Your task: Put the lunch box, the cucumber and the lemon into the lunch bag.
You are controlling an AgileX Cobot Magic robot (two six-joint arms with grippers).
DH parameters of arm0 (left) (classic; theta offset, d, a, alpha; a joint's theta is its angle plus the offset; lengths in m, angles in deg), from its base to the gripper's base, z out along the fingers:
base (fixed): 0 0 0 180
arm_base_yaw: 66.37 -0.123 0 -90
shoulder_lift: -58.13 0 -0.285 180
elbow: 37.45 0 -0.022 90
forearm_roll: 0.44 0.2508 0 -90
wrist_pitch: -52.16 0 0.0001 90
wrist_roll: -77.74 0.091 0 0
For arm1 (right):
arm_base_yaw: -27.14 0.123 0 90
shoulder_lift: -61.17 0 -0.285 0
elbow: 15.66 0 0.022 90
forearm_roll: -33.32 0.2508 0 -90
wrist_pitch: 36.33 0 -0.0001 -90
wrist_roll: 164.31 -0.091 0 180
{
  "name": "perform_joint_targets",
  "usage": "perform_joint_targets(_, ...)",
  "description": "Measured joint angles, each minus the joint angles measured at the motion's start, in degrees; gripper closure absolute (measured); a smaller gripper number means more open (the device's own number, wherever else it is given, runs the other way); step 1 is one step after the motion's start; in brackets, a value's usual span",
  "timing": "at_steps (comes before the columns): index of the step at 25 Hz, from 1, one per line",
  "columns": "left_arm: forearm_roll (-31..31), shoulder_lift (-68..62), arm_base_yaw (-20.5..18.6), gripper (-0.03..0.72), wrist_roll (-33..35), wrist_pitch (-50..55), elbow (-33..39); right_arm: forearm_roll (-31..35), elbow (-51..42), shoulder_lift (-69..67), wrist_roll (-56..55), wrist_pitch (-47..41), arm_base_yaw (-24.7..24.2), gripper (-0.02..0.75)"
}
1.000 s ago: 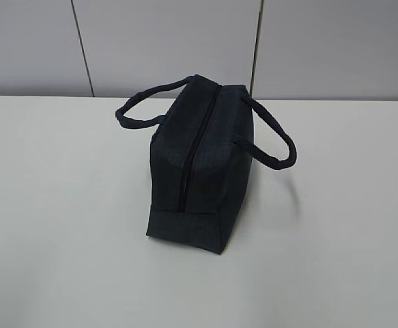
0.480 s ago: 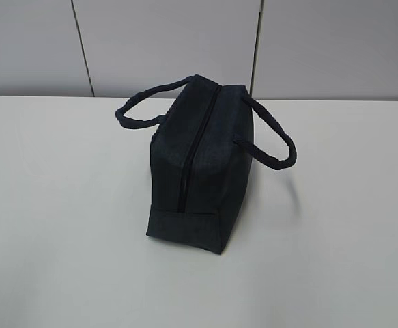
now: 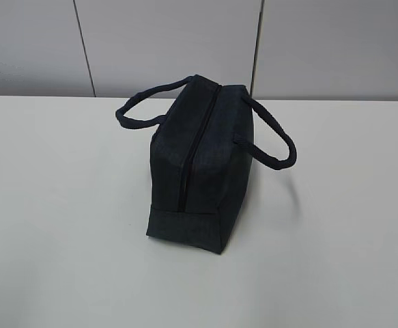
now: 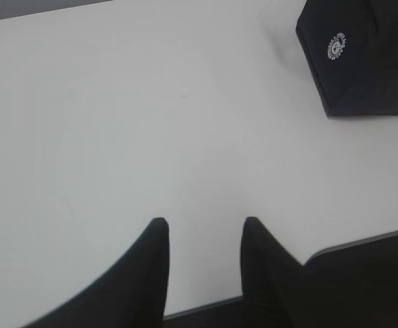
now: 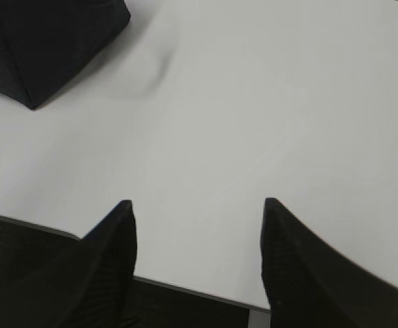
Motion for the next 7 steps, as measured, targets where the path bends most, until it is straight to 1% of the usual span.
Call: perform_joint_targets(7, 0.0, 0.0, 0.0, 0.449, 0.0, 0.0, 0.0, 0.0, 0.0, 0.0, 0.0, 0.0, 0.0, 0.302)
